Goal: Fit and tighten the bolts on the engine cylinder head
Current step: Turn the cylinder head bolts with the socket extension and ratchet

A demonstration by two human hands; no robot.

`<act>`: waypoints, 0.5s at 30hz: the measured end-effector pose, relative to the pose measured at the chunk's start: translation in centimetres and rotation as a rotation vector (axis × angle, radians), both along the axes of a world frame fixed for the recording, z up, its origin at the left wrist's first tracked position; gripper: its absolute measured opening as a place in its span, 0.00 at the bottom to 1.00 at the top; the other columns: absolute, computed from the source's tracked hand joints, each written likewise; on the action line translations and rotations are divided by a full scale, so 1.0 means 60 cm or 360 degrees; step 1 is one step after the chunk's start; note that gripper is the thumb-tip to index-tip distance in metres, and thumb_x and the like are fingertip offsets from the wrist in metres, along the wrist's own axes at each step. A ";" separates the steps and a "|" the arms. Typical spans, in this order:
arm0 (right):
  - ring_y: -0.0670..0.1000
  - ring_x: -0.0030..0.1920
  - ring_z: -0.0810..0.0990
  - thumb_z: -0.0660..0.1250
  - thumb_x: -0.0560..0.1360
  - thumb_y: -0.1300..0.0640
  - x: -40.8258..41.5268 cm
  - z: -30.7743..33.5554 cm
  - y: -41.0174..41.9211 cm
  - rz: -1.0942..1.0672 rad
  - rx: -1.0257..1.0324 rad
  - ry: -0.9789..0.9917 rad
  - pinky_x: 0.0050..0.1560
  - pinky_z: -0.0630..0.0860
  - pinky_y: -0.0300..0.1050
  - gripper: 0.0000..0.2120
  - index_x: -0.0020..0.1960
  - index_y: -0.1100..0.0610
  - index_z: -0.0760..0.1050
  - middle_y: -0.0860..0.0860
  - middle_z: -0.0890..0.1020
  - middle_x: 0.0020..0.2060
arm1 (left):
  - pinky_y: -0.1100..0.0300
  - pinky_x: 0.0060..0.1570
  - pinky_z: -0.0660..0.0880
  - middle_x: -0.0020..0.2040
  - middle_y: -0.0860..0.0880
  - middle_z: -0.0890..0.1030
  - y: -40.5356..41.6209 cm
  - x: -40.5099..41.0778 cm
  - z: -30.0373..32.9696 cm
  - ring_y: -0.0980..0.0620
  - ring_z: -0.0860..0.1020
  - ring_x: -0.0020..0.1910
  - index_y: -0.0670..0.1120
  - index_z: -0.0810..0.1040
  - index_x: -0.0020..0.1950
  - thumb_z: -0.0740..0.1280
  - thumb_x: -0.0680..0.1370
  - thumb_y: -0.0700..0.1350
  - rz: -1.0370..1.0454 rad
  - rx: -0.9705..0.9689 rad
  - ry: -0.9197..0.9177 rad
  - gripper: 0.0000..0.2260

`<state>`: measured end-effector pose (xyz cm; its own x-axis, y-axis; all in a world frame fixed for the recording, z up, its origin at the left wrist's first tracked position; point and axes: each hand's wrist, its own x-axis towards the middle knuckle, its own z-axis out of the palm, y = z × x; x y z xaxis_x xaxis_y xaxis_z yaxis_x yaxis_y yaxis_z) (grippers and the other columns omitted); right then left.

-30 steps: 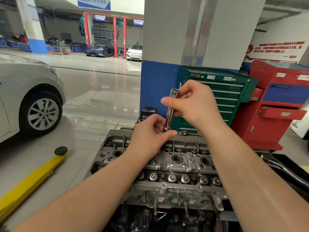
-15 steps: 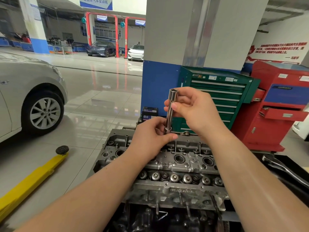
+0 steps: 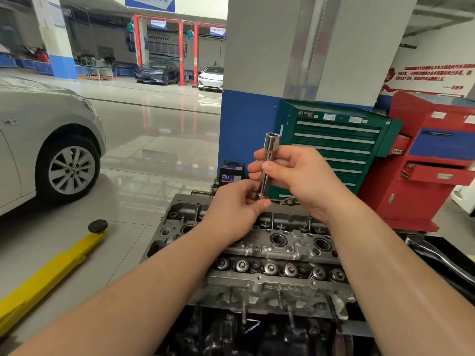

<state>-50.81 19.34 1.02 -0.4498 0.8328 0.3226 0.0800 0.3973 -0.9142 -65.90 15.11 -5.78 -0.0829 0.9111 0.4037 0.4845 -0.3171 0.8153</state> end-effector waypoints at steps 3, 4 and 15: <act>0.54 0.47 0.88 0.73 0.77 0.64 -0.001 0.004 -0.001 -0.0137 -0.0028 0.0031 0.52 0.85 0.53 0.07 0.53 0.55 0.83 0.54 0.88 0.45 | 0.62 0.54 0.77 0.51 0.55 0.85 0.001 0.005 -0.006 0.57 0.82 0.49 0.54 0.82 0.58 0.74 0.79 0.46 -0.0008 -0.0020 -0.0003 0.09; 0.53 0.46 0.89 0.76 0.75 0.62 -0.005 0.003 -0.002 -0.0234 -0.0009 0.0026 0.52 0.85 0.54 0.07 0.51 0.54 0.84 0.53 0.88 0.43 | 0.65 0.52 0.76 0.51 0.57 0.84 0.001 0.007 -0.006 0.60 0.82 0.49 0.55 0.81 0.60 0.74 0.79 0.49 0.0016 -0.0025 0.0001 0.11; 0.49 0.59 0.85 0.72 0.77 0.52 -0.006 0.018 -0.010 -0.0184 0.0232 0.0026 0.62 0.80 0.57 0.21 0.69 0.47 0.77 0.47 0.85 0.59 | 0.58 0.58 0.79 0.47 0.55 0.87 0.002 0.004 0.001 0.56 0.84 0.49 0.58 0.82 0.50 0.75 0.78 0.45 -0.0025 -0.0055 -0.0080 0.08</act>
